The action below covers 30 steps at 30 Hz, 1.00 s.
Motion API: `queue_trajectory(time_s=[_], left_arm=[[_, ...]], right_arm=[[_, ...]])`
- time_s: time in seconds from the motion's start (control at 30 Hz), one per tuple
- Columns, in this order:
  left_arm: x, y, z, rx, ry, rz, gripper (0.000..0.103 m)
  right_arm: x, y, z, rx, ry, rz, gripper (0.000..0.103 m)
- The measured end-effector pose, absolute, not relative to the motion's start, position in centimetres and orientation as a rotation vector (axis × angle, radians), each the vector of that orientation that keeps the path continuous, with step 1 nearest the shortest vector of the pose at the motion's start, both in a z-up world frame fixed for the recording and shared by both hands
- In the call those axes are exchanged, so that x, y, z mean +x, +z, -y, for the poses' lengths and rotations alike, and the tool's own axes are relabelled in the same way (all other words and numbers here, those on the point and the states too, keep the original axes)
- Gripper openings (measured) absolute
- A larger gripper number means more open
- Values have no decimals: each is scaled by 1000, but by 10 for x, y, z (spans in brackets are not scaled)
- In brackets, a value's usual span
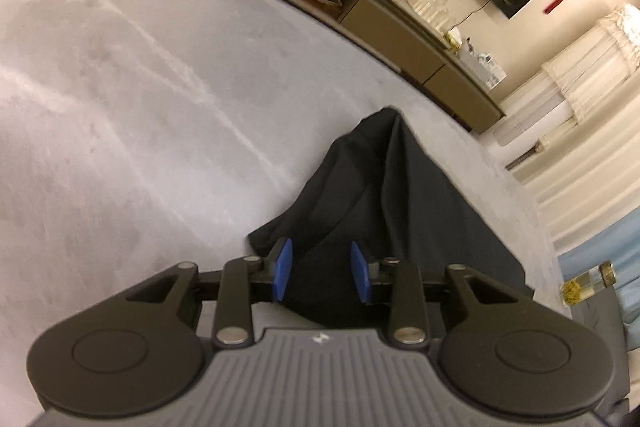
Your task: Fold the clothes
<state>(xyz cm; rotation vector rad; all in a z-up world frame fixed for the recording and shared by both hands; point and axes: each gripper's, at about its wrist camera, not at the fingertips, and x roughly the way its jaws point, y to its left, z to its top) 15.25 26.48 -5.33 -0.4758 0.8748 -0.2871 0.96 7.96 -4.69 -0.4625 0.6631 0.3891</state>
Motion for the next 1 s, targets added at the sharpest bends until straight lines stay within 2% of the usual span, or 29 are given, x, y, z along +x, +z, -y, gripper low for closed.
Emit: queue_trajectory(time_s=[0.07, 0.17, 0.2, 0.3, 0.4, 0.63, 0.67, 0.7, 0.73, 0.8, 0.87, 1.0], left_arm=[[137, -33, -255, -355, -255, -755, 31], [113, -9, -235, -201, -284, -595, 31], [108, -6, -226, -171, -330, -574, 31], [108, -17, -201, -101, -425, -611, 32], [116, -33, -188, -25, -423, -660, 31], [128, -61, -197, 2, -375, -754, 36], [128, -63, -196, 3, -373, -757, 36], [130, -63, -197, -1, -372, -759, 37], [132, -62, -198, -7, -371, -763, 37], [132, -61, -200, -16, -367, -764, 37], [126, -59, -202, -21, -362, -756, 36], [125, -60, -199, -12, -354, -754, 37]], right_arm=[[8, -57, -86, -508, 386, -651, 14], [0, -54, -86, -512, 419, -646, 29], [-4, -48, -80, -462, 447, -645, 38], [-14, -24, -52, -253, 513, -632, 38], [-6, -12, -6, -44, 365, -593, 38], [6, -44, 56, -31, 186, -713, 40], [8, -49, 64, -31, 161, -731, 43], [7, -52, 73, -19, 152, -735, 55], [7, -53, 83, -5, 134, -737, 63], [3, -48, 86, 0, 110, -724, 62], [-2, -43, 87, 1, 90, -709, 45], [-10, -31, 68, -5, 146, -662, 43]])
